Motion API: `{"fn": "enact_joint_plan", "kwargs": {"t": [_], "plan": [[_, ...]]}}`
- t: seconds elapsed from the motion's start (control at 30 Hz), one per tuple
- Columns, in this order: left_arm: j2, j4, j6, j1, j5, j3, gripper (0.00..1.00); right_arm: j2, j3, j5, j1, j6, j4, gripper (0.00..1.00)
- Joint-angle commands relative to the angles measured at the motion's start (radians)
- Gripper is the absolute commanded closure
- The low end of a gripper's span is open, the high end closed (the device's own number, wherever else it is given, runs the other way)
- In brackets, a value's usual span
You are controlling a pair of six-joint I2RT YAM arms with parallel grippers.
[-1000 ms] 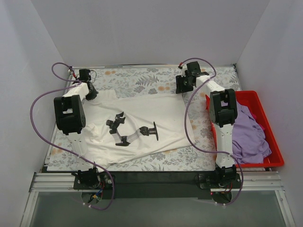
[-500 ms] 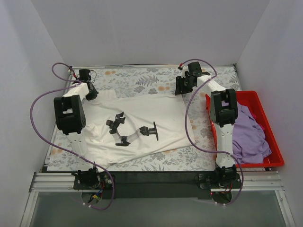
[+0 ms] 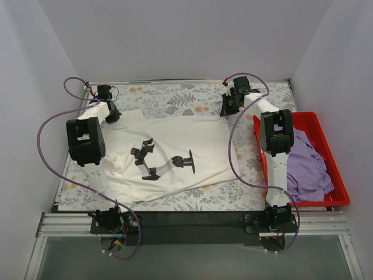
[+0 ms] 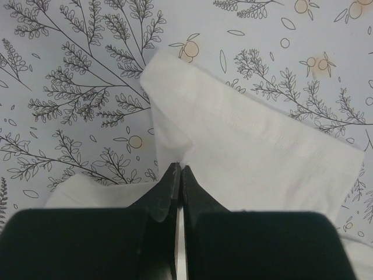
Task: Fold and stack the t-shirts
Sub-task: Flatten the tshirt out
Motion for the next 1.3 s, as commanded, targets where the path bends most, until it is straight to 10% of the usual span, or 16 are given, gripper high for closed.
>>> {"fn": "enact_joint_plan", "kwargs": {"t": [0.0, 0.27, 0.63, 1.27], "plan": [[-0.043, 0.032, 0.013, 0.000, 0.004, 0.041, 1.00, -0.033, 0.029, 0.045, -0.037, 0.048, 0.101, 0.99], [-0.030, 0.076, 0.031, 0.000, 0.065, 0.025, 1.00, -0.029, 0.000, -0.007, -0.058, 0.085, 0.167, 0.98], [-0.019, 0.096, 0.039, 0.000, 0.085, 0.027, 1.00, -0.020, -0.026, -0.101, -0.071, 0.099, 0.172, 0.51], [-0.022, 0.104, 0.045, 0.000, 0.091, 0.004, 1.00, 0.031, -0.054, -0.123, -0.092, 0.062, 0.170, 0.59]]}}
